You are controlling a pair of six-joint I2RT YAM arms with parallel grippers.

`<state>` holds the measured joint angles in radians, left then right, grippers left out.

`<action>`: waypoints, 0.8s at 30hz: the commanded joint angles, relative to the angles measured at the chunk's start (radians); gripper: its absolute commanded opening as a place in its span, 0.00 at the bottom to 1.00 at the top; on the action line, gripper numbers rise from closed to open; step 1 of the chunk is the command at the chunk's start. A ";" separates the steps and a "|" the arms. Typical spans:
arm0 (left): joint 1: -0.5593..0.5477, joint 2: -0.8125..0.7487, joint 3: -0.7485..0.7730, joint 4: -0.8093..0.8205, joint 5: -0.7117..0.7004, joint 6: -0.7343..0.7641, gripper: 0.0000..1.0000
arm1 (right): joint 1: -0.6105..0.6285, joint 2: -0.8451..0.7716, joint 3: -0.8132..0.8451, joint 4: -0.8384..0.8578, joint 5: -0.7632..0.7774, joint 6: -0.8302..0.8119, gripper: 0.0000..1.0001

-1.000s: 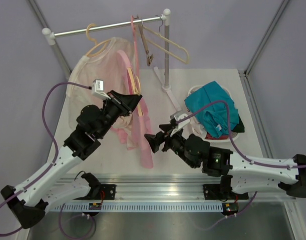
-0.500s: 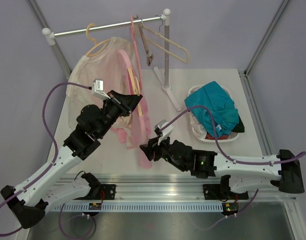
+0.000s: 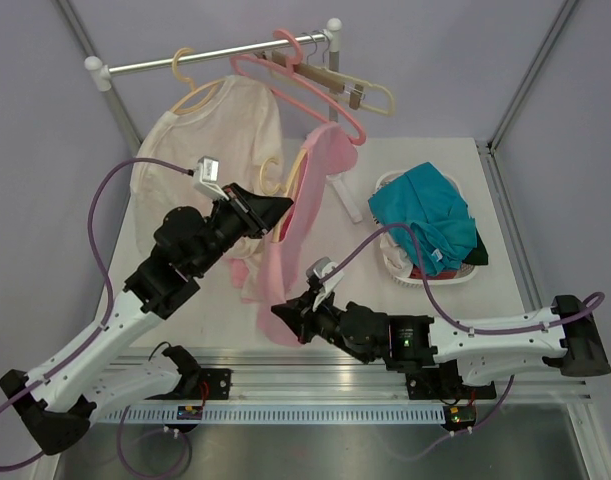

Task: Remove the t-shirt from the hanger

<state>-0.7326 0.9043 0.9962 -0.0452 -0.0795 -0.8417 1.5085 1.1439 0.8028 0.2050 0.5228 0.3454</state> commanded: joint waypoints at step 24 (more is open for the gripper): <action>0.010 -0.127 -0.044 0.223 -0.157 -0.134 0.00 | 0.090 0.085 0.097 0.008 0.091 -0.014 0.90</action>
<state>-0.7208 0.7963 0.9649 0.0616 -0.1680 -0.9691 1.5951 1.2499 0.8227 0.1703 0.6567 0.3481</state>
